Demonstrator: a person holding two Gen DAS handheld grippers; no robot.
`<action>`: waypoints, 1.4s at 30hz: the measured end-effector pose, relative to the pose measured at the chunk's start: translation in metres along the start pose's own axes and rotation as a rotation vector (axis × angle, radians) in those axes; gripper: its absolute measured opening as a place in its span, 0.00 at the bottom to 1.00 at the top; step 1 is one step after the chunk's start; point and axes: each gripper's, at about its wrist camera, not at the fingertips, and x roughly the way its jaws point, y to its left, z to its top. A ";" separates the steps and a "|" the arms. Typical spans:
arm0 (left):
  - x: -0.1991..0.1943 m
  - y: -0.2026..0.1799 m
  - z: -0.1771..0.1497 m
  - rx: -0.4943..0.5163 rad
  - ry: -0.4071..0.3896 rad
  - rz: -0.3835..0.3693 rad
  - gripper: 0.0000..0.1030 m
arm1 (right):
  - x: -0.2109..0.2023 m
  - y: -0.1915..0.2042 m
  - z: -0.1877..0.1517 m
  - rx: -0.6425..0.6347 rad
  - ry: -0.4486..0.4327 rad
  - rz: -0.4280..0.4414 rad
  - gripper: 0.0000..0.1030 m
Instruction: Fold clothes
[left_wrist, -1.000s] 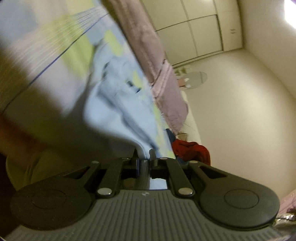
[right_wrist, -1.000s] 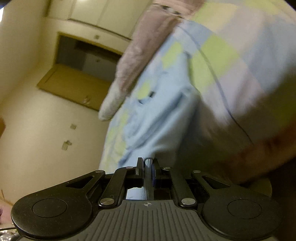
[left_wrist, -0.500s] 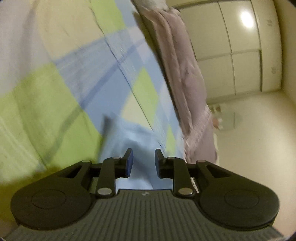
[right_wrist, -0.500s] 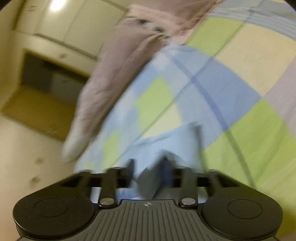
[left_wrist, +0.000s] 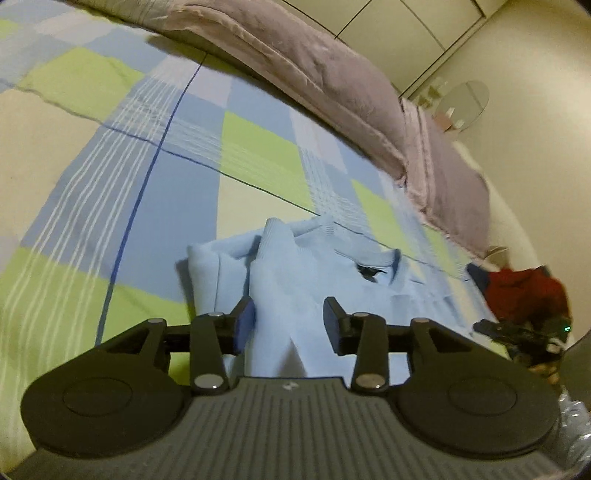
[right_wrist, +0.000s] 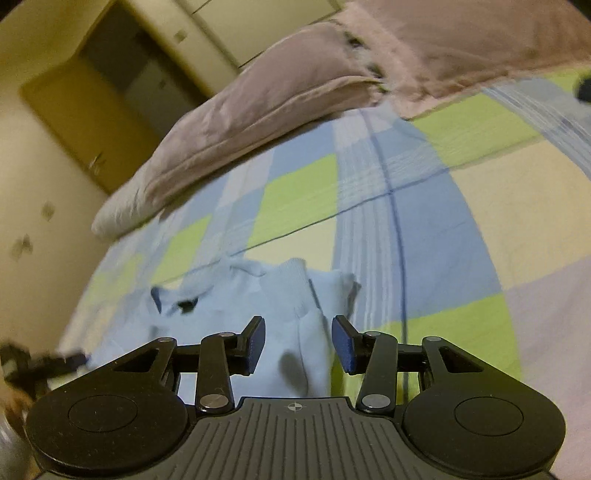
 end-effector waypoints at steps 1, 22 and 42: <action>0.004 -0.002 0.001 0.008 0.006 0.014 0.35 | 0.005 0.002 0.001 -0.021 0.002 -0.001 0.44; 0.005 -0.023 0.011 0.188 -0.214 0.099 0.02 | 0.041 0.045 0.004 -0.338 -0.121 -0.155 0.19; 0.042 0.014 0.018 0.118 -0.119 0.233 0.15 | 0.132 0.040 0.020 -0.358 -0.018 -0.338 0.56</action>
